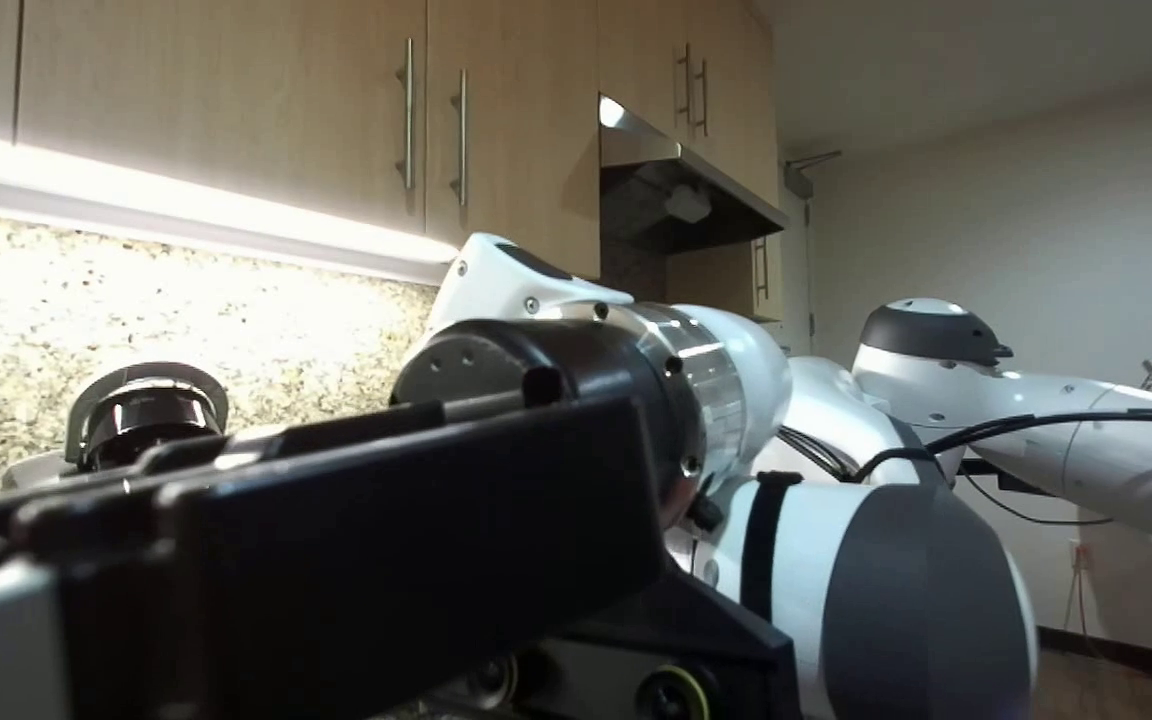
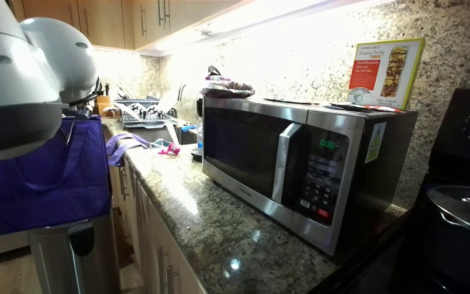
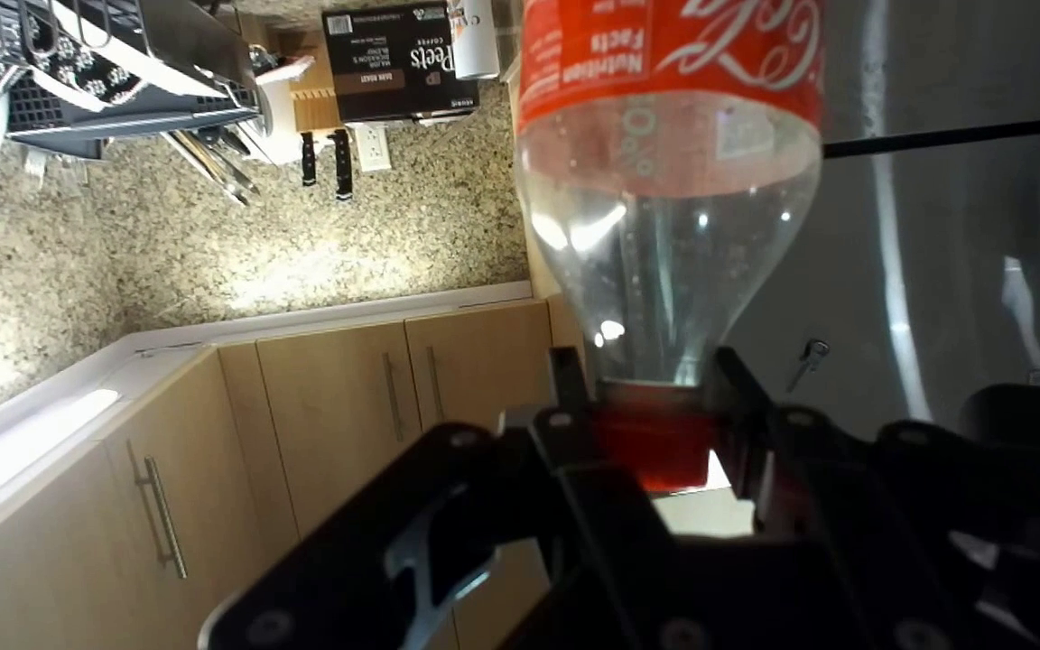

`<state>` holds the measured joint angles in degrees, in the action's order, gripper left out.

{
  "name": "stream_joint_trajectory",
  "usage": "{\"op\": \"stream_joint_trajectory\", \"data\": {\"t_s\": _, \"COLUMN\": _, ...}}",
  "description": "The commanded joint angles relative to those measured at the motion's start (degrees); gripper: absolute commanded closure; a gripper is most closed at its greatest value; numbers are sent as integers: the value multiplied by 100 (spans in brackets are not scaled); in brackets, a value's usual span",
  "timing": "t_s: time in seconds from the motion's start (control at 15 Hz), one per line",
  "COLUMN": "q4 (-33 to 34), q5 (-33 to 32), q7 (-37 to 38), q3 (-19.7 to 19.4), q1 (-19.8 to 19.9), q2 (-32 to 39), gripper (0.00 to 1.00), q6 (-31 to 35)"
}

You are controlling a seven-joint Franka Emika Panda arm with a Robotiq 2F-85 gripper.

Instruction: Place the coca-cola bottle in the blue bag

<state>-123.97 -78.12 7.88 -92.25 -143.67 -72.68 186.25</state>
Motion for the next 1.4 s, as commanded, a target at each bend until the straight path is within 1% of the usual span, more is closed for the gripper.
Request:
{"op": "stream_joint_trajectory", "data": {"t_s": 0.0, "q4": -290, "q5": 880, "q7": -602, "q3": 190, "q1": 349, "q2": 35, "gripper": 85, "q6": -315}}
{"op": "stream_joint_trajectory", "data": {"t_s": 0.07, "q4": -180, "q5": 536, "q7": -212, "q3": 202, "q1": 408, "q2": 13, "gripper": 85, "q6": -470}}
{"op": "stream_joint_trajectory", "data": {"t_s": 0.2, "q4": -181, "q5": 535, "q7": -85, "q3": 190, "q1": 577, "q2": 408, "gripper": 85, "q6": -565}}
{"op": "stream_joint_trajectory", "data": {"t_s": 0.47, "q4": -181, "q5": 439, "q7": 126, "q3": 226, "q1": 870, "q2": 915, "gripper": 85, "q6": -787}}
{"op": "stream_joint_trajectory", "data": {"t_s": 0.67, "q4": -12, "q5": 438, "q7": 216, "q3": 143, "q1": 864, "q2": 1335, "gripper": 85, "q6": -1169}}
{"op": "stream_joint_trajectory", "data": {"t_s": 0.73, "q4": 61, "q5": 469, "q7": 243, "q3": 108, "q1": 803, "q2": 1419, "gripper": 85, "q6": -1365}}
{"op": "stream_joint_trajectory", "data": {"t_s": 0.87, "q4": 289, "q5": 554, "q7": 219, "q3": -1, "q1": 542, "q2": 1496, "gripper": 85, "q6": -1893}}
{"op": "stream_joint_trajectory", "data": {"t_s": 0.93, "q4": 406, "q5": 628, "q7": 107, "q3": -45, "q1": 380, "q2": 1472, "gripper": 85, "q6": -2239}}
{"op": "stream_joint_trajectory", "data": {"t_s": 1.07, "q4": 692, "q5": 674, "q7": -133, "q3": -157, "q1": 13, "q2": 1284, "gripper": 85, "q6": -2711}}
{"op": "stream_joint_trajectory", "data": {"t_s": 1.13, "q4": 845, "q5": 672, "q7": -186, "q3": -223, "q1": -175, "q2": 1202, "gripper": 85, "q6": -2874}}
{"op": "stream_joint_trajectory", "data": {"t_s": 1.2, "q4": 964, "q5": 1008, "q7": -411, "q3": -388, "q1": -378, "q2": 1346, "gripper": 85, "q6": -2808}}
{"op": "stream_joint_trajectory", "data": {"t_s": 1.33, "q4": 1269, "q5": 1230, "q7": -641, "q3": -556, "q1": -770, "q2": 1276, "gripper": 85, "q6": -2937}}
